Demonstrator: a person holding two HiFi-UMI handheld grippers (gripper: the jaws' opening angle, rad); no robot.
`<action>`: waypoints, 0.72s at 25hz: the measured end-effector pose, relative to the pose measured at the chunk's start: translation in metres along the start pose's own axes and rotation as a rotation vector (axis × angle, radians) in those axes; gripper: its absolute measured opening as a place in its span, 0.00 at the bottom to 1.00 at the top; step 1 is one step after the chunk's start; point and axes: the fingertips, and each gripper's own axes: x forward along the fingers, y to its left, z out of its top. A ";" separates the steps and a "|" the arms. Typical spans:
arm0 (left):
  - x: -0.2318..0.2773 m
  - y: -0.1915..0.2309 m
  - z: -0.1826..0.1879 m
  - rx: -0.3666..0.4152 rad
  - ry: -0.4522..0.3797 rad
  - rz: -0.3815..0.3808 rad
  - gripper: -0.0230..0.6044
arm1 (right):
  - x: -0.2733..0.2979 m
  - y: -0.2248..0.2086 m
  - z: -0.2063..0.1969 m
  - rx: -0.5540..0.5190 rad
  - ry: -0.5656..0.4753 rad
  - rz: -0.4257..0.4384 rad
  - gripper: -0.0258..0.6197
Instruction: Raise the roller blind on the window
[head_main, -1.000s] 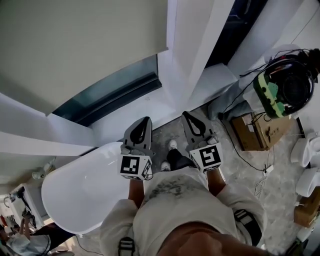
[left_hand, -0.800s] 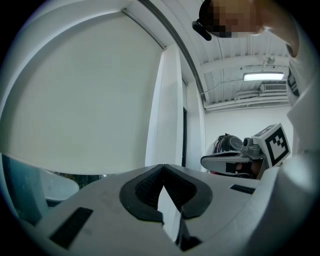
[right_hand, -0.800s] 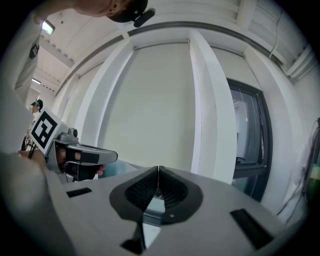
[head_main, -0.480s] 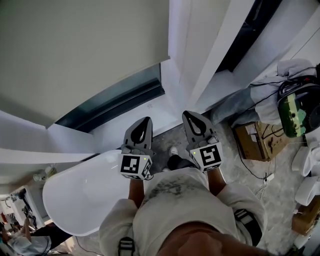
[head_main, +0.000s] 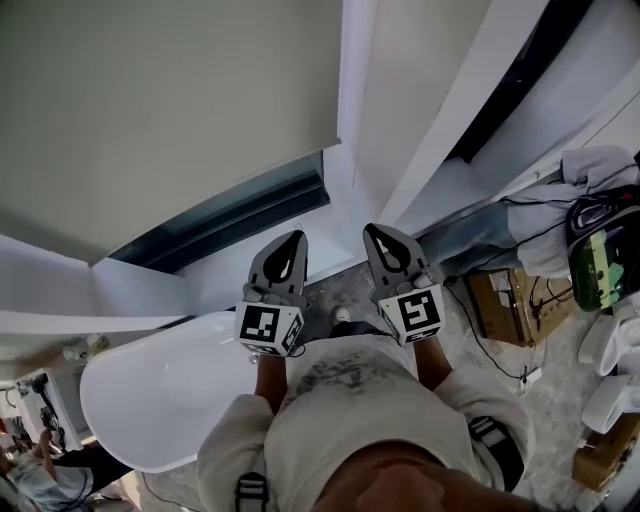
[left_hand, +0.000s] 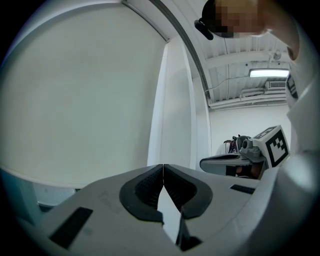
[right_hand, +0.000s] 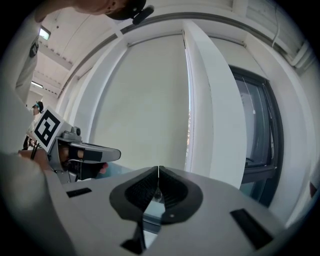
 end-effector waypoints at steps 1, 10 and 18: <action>0.006 0.001 0.001 0.001 0.001 -0.002 0.05 | 0.004 -0.004 0.000 0.001 0.000 0.005 0.14; 0.050 0.008 0.006 0.019 0.020 -0.034 0.05 | 0.030 -0.032 0.003 0.019 -0.009 0.002 0.14; 0.095 0.016 0.013 0.023 0.011 -0.122 0.05 | 0.052 -0.047 0.006 0.038 0.003 -0.036 0.14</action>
